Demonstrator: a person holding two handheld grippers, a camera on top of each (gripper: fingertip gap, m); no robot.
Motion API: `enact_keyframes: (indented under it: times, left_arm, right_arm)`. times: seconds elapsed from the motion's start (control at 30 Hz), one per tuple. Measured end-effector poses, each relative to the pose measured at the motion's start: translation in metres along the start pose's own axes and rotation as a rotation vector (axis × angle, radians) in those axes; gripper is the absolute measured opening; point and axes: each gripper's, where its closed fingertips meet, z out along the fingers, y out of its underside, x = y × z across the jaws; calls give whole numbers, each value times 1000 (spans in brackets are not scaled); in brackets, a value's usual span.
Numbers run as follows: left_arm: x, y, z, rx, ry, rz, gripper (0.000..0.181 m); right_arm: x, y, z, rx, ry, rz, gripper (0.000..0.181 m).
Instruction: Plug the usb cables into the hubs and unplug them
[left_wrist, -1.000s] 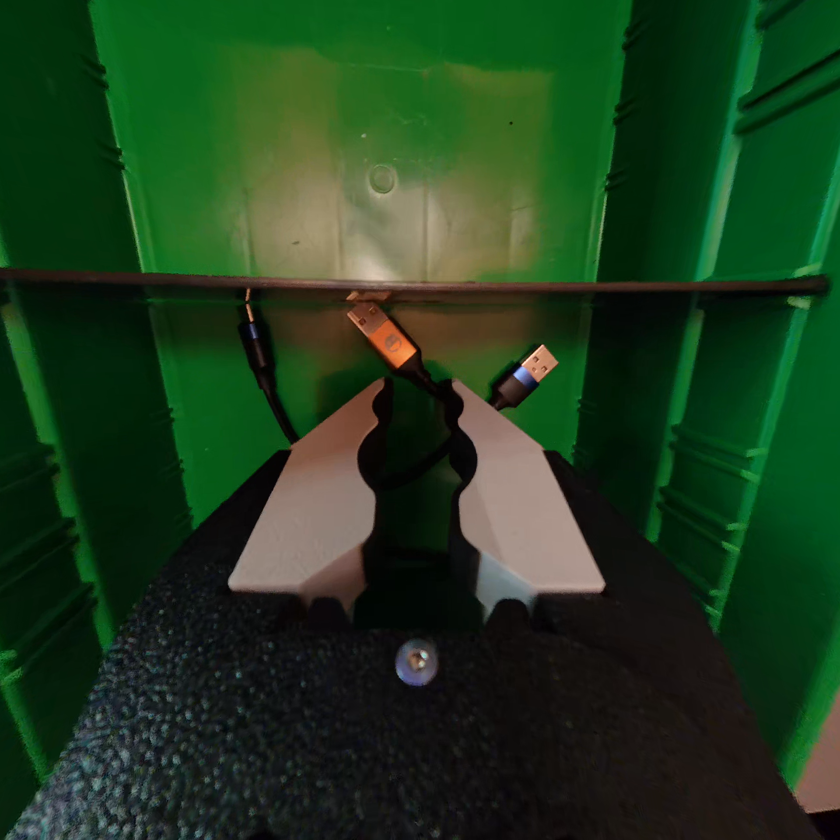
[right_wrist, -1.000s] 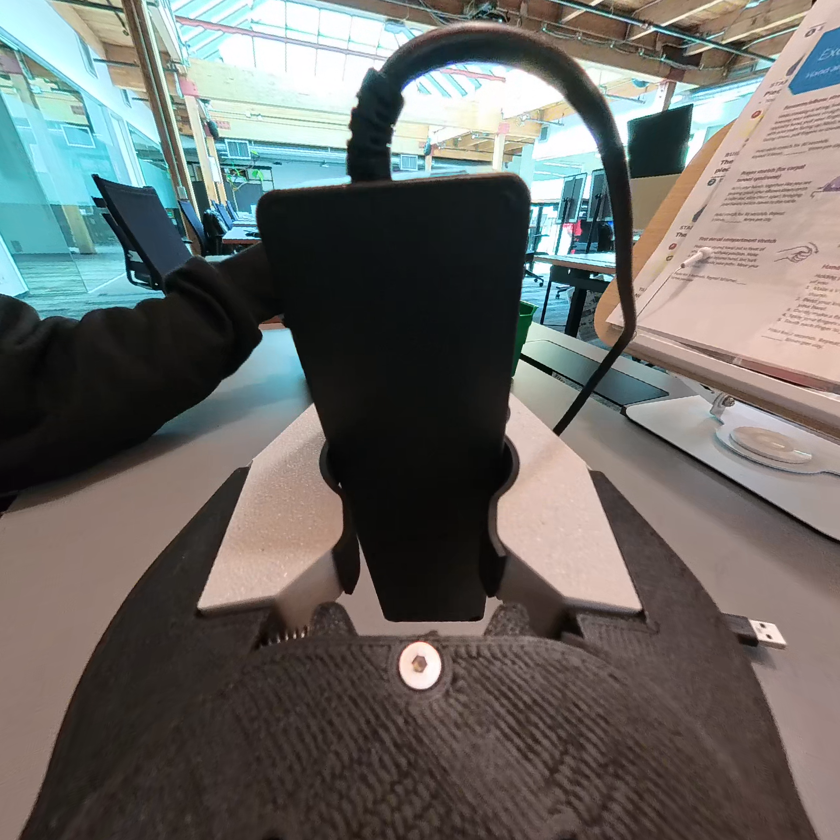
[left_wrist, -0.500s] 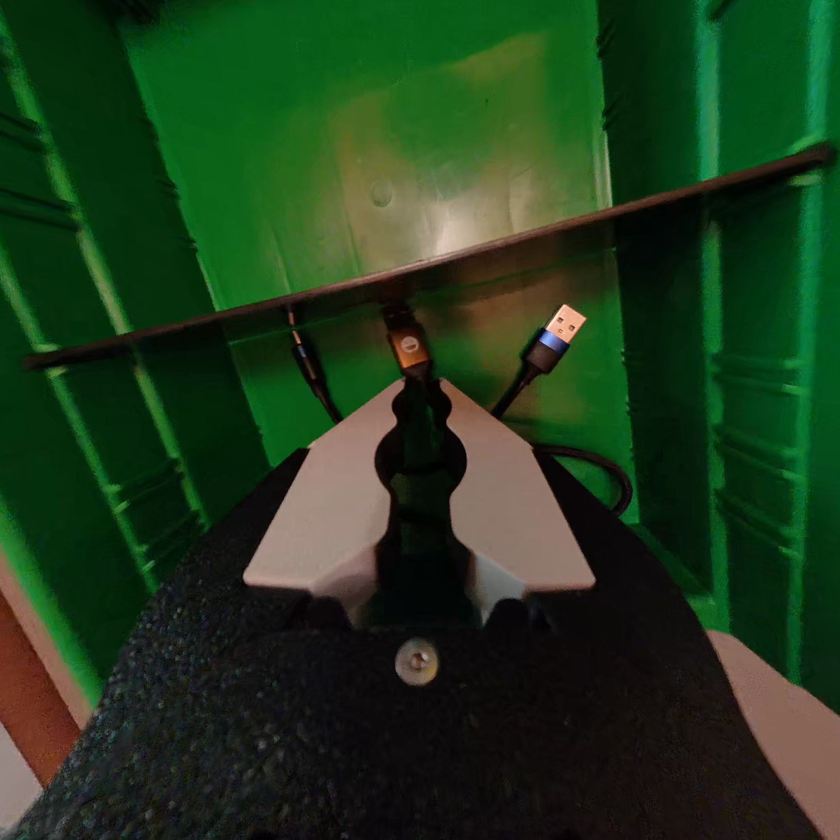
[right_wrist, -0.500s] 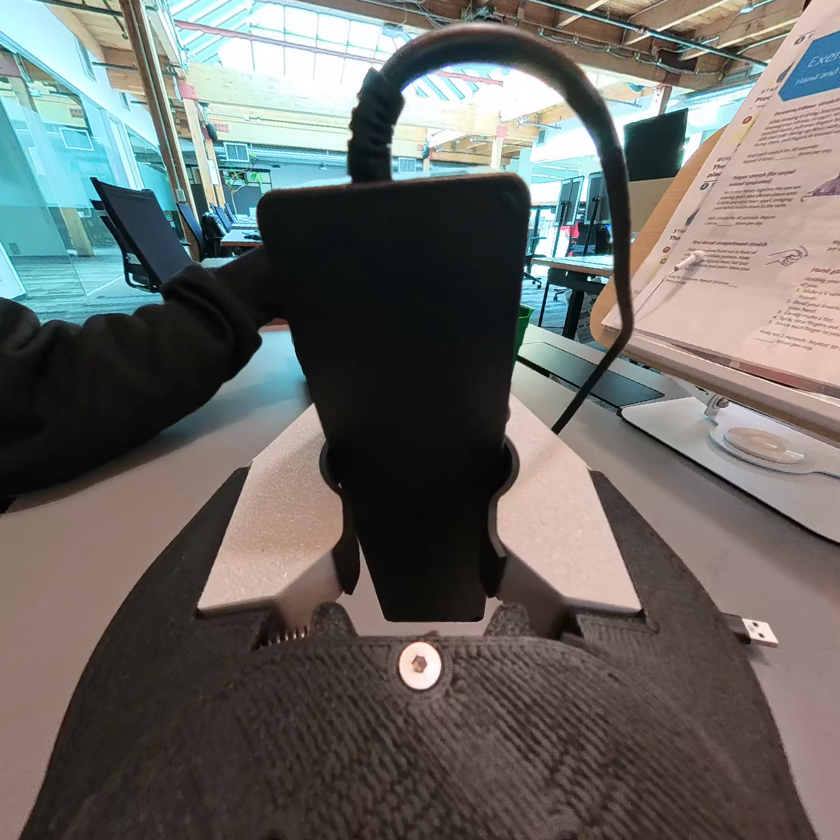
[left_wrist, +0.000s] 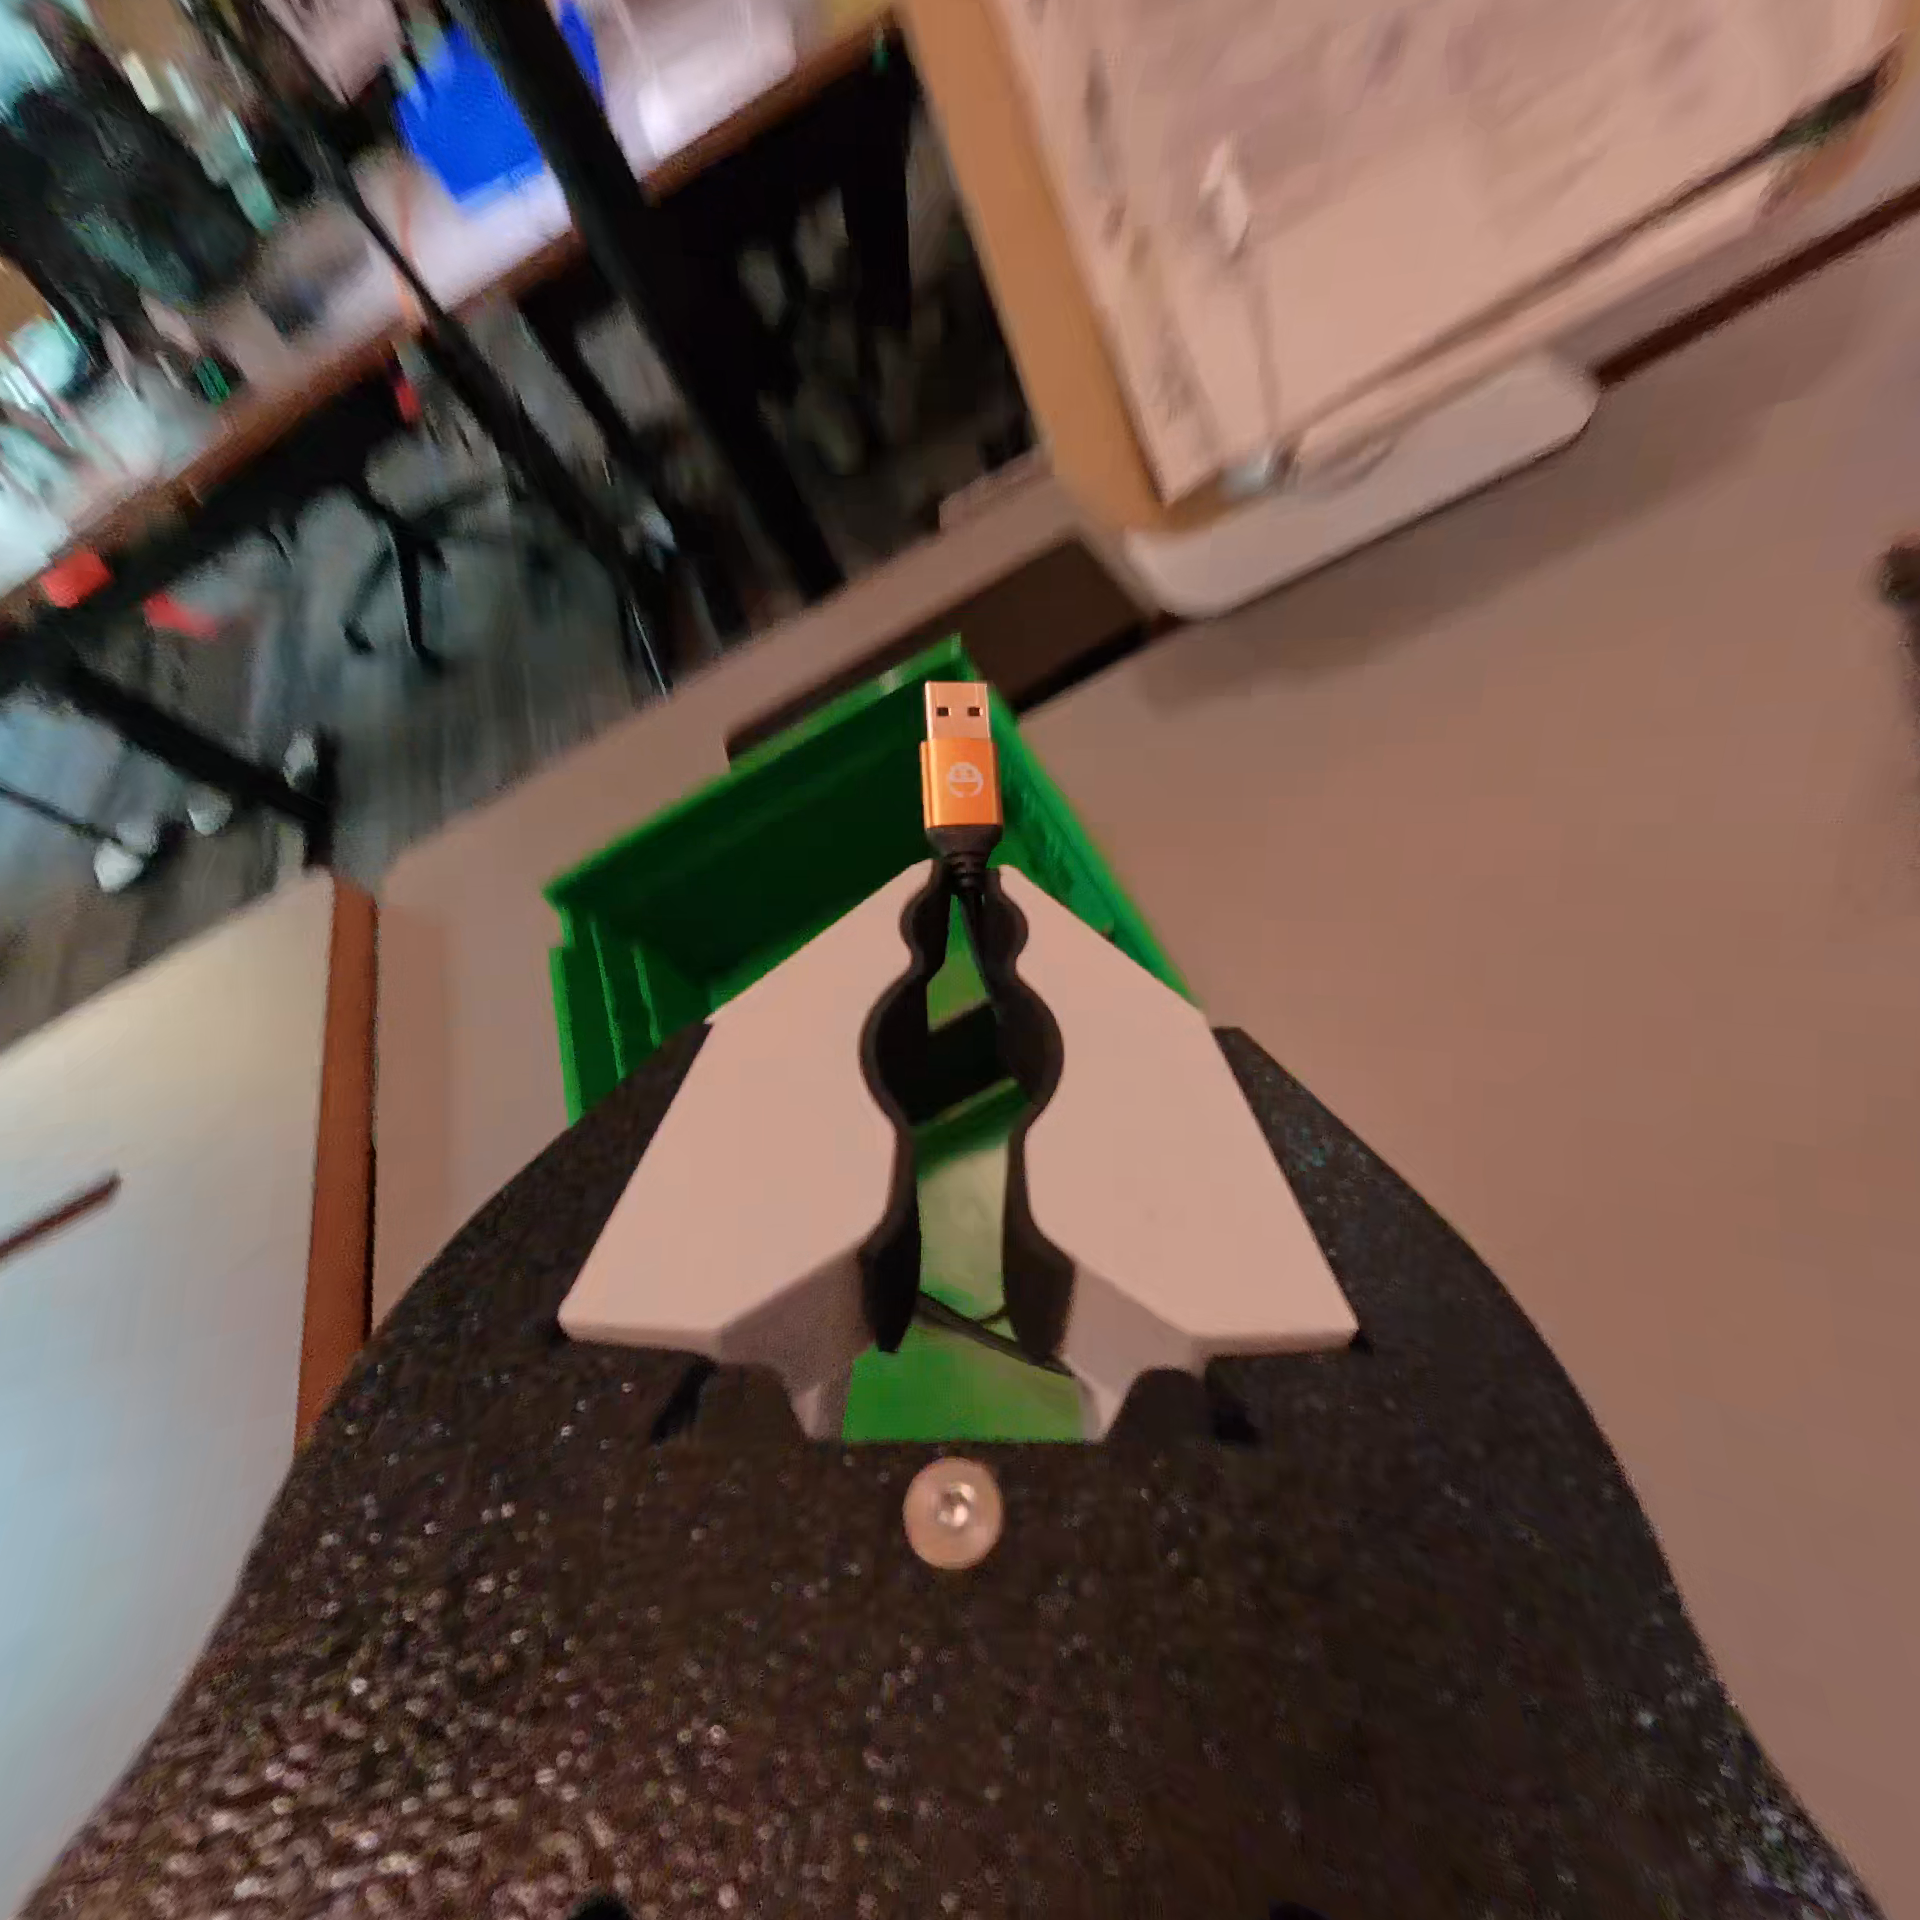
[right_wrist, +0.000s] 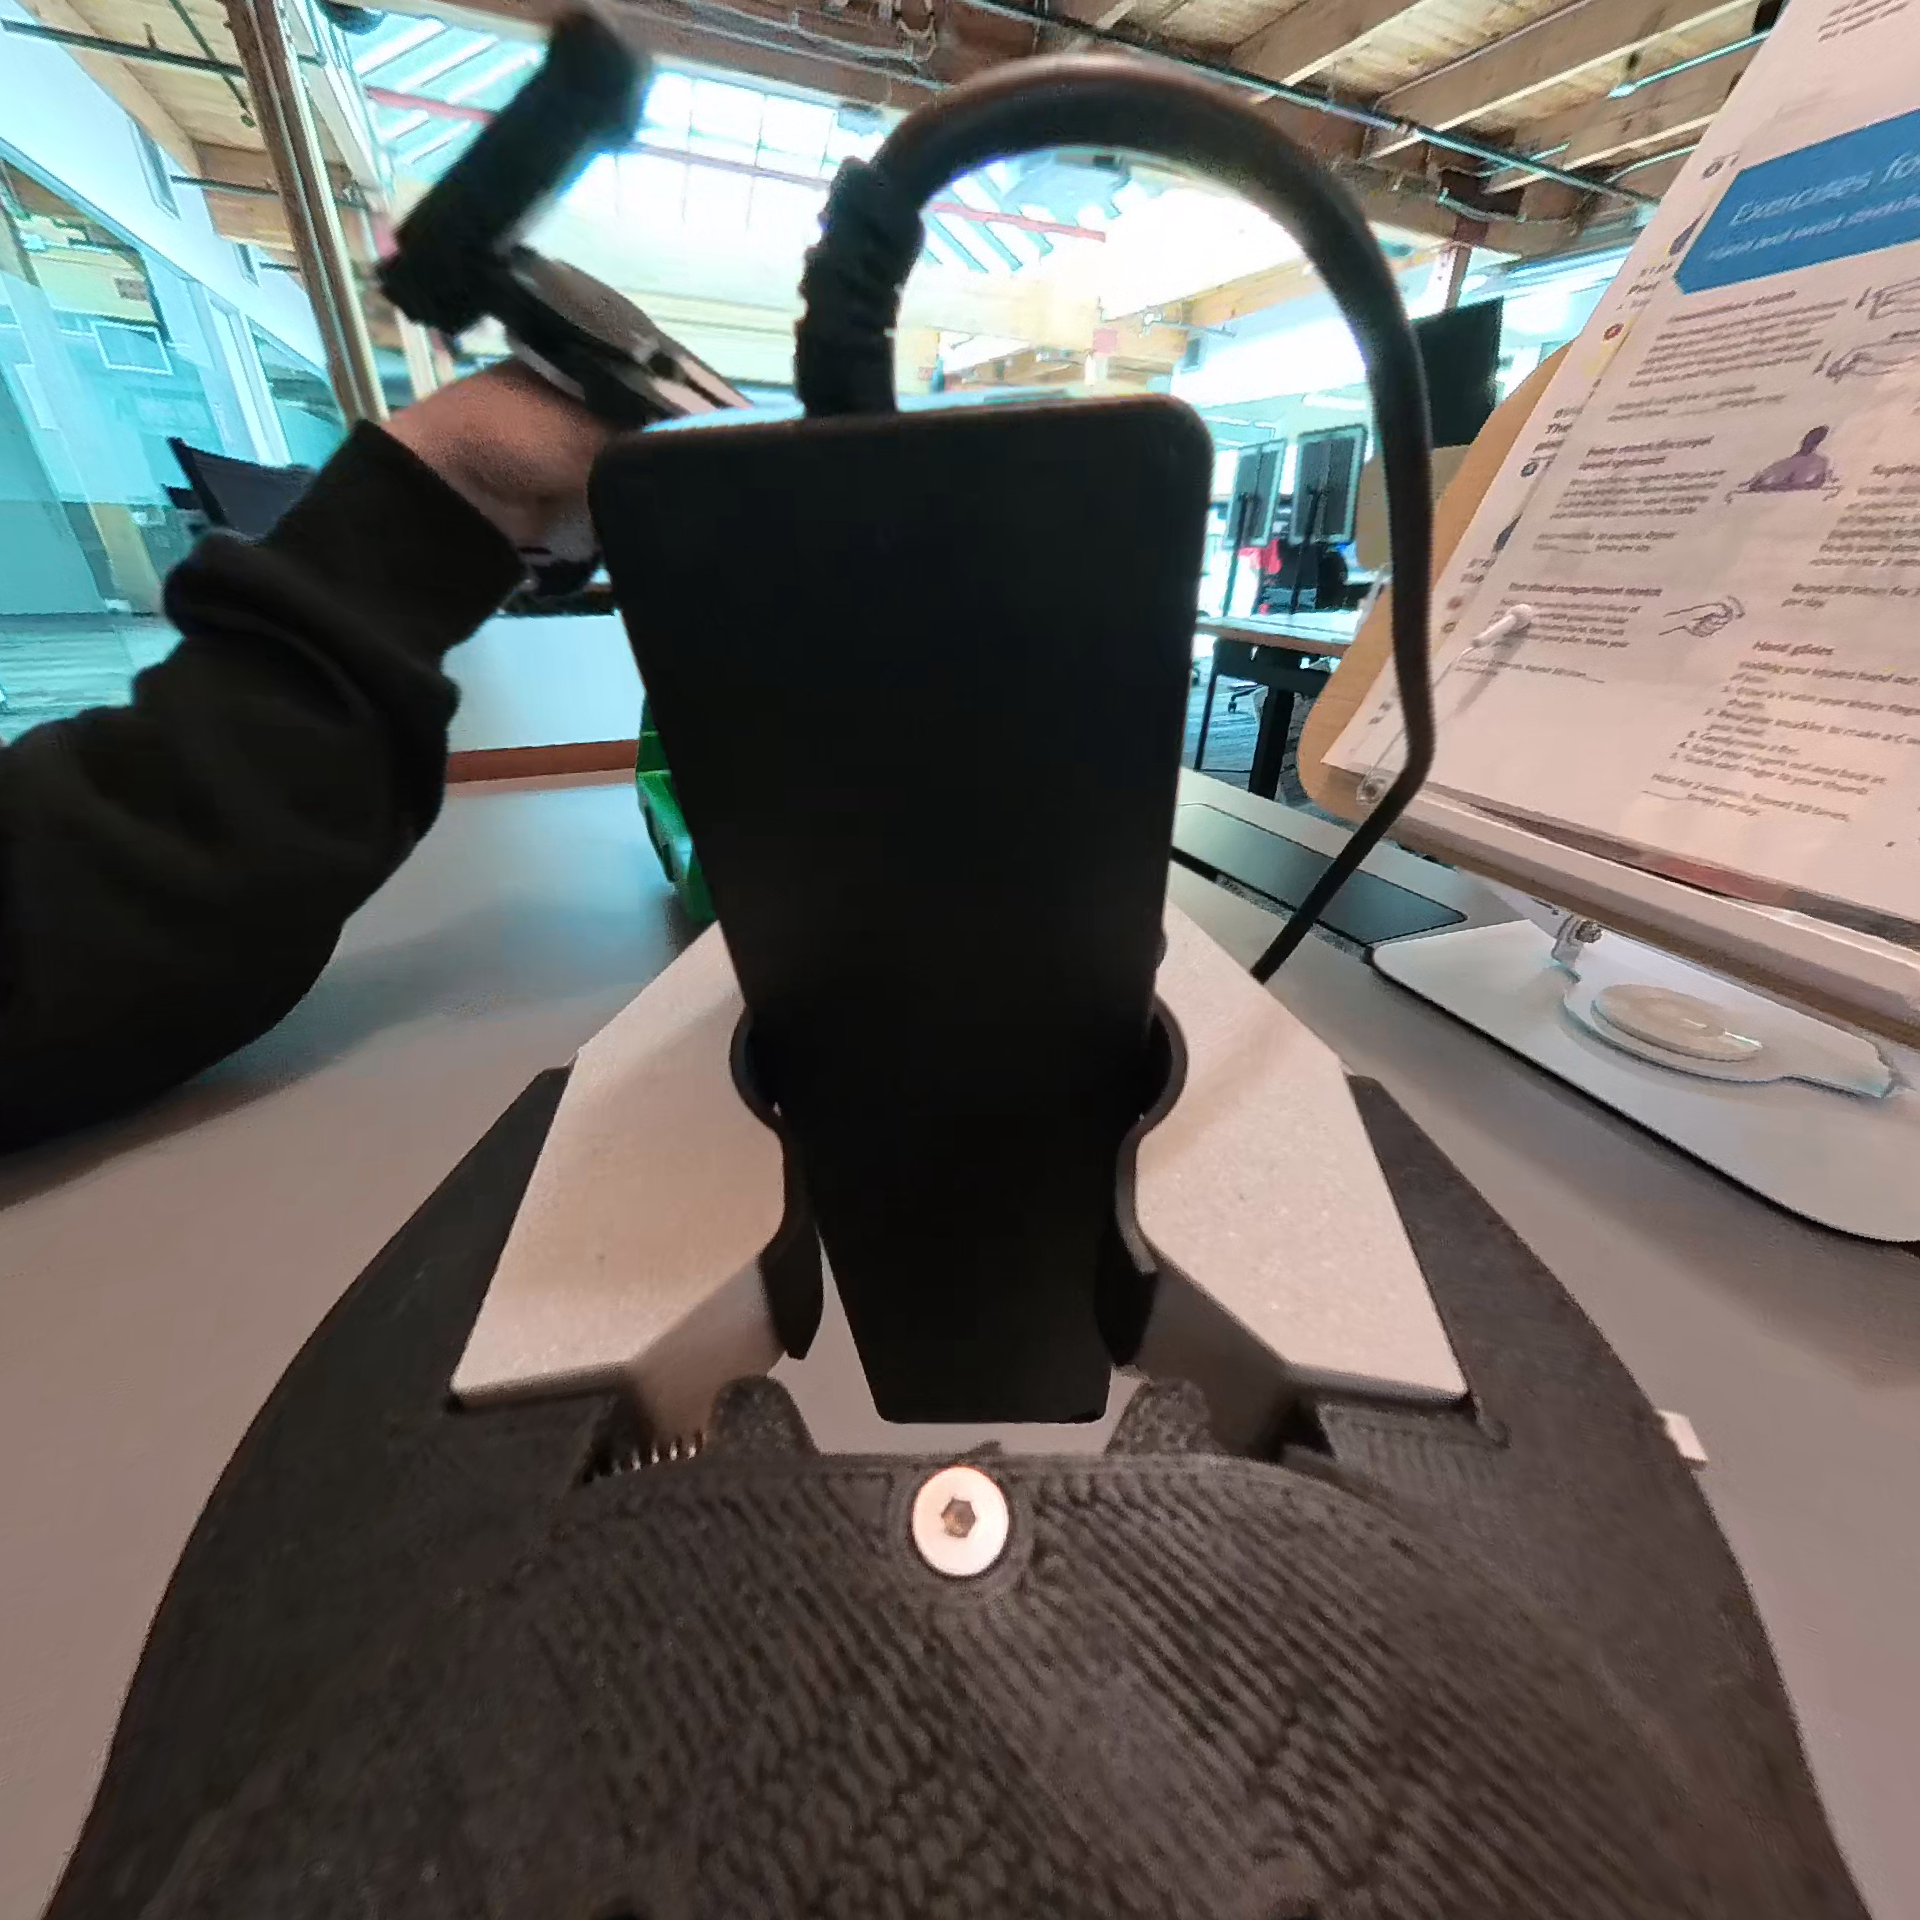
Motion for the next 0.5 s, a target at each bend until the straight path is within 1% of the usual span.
enact_keyframes:
  times: [0.07,0.13,0.17,0.2,0.23,0.27,0.3,0.37,0.43,0.5]
  left_arm:
    - [21,-34,-25,129,40,45,4]
    - [40,-74,-60,322,30,101,4]
    - [56,-94,-80,428,56,127,4]
    - [73,-114,-103,558,85,140,4]
    - [91,-129,-123,665,132,146,4]
    - [113,-135,-134,714,222,167,4]
    - [136,-137,-138,722,326,189,4]
    - [172,-132,-129,665,512,219,4]
    - [204,-118,-109,547,685,237,4]
    - [230,-98,-86,409,817,282,4]
  right_arm:
    - [4,-4,-3,20,11,6,62]
    - [7,-9,-7,46,22,16,62]
    - [9,-12,-9,56,26,20,62]
    - [10,-14,-11,65,28,24,62]
    - [11,-16,-12,72,31,25,62]
    - [11,-17,-13,76,28,25,62]
    - [10,-18,-14,78,19,28,62]
    - [8,-19,-15,84,-6,38,62]
    - [6,-16,-16,77,-36,46,62]
    - [8,-13,-18,62,-37,43,62]
